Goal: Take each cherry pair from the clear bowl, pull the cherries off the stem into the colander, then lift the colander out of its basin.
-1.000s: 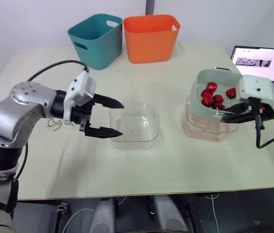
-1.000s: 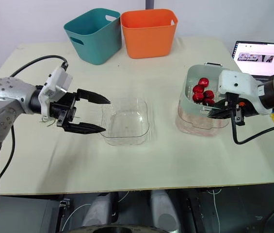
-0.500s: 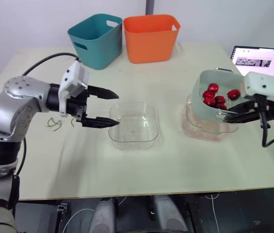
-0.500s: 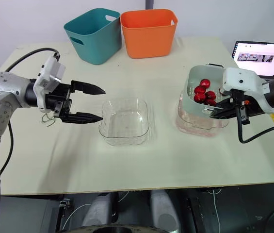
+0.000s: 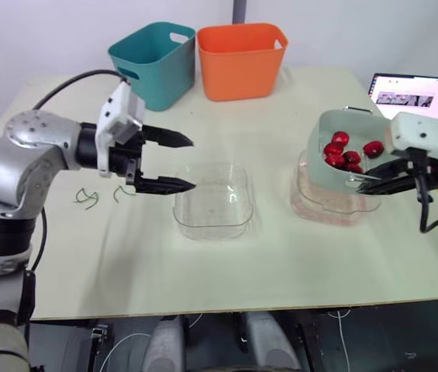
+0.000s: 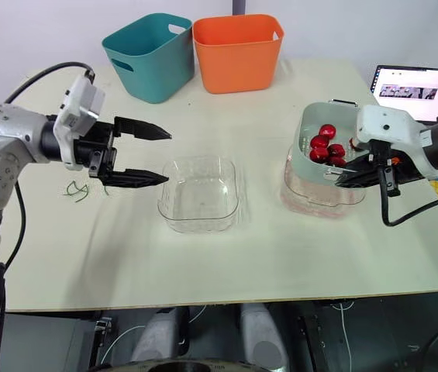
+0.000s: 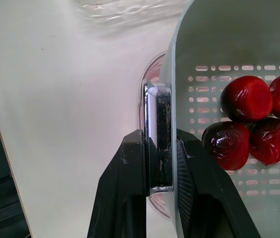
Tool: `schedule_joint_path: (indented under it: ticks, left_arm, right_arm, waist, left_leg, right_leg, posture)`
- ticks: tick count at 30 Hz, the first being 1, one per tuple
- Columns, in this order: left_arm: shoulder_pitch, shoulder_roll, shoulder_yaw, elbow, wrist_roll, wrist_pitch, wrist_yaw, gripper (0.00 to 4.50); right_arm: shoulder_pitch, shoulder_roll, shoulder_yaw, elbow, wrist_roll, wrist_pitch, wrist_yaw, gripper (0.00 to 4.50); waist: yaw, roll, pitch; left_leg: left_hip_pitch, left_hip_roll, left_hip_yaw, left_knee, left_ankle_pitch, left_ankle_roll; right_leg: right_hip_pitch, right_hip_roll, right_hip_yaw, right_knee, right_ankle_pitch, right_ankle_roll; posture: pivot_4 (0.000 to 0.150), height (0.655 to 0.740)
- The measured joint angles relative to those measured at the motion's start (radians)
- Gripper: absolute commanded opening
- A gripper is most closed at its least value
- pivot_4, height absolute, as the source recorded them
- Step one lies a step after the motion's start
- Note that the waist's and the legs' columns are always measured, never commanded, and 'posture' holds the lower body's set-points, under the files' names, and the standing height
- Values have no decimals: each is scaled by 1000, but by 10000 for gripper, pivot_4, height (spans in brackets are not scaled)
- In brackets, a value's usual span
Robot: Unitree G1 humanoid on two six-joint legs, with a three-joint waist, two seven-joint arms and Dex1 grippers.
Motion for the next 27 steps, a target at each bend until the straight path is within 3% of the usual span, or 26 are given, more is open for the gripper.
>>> schedule_joint_path:
  ticks: [17, 20, 27]
  left_arm:
    - [49, 21, 63, 145, 72, -107, -7, 45000]
    - [49, 26, 70, 184, 90, -130, -11, 45000]
    - [37, 34, 73, 277, 126, -167, -30, 45000]
  right_arm:
    - [-177, 127, 112, 137, -80, -65, 30, 4262]
    - [-263, 200, 148, 204, -118, -107, 30, 4262]
    - [-503, 488, 270, 551, -261, -307, 0, 4262]
  waist:
    - [-11, 0, 0]
    - [-14, 0, 0]
    - [-11, 0, 0]
  left_leg:
    - [0, 0, 0, 0, 0, 0]
    - [1, 0, 0, 0, 0, 0]
    - [-1, 0, 0, 0, 0, 0]
  right_leg:
    - [-1, 0, 0, 1, 0, 0]
    - [-1, 0, 0, 2, 1, 0]
    - [-2, 0, 0, 3, 2, -2]
  posture:
    - [1500, 7400]
    - [1500, 7400]
    - [1500, 7400]
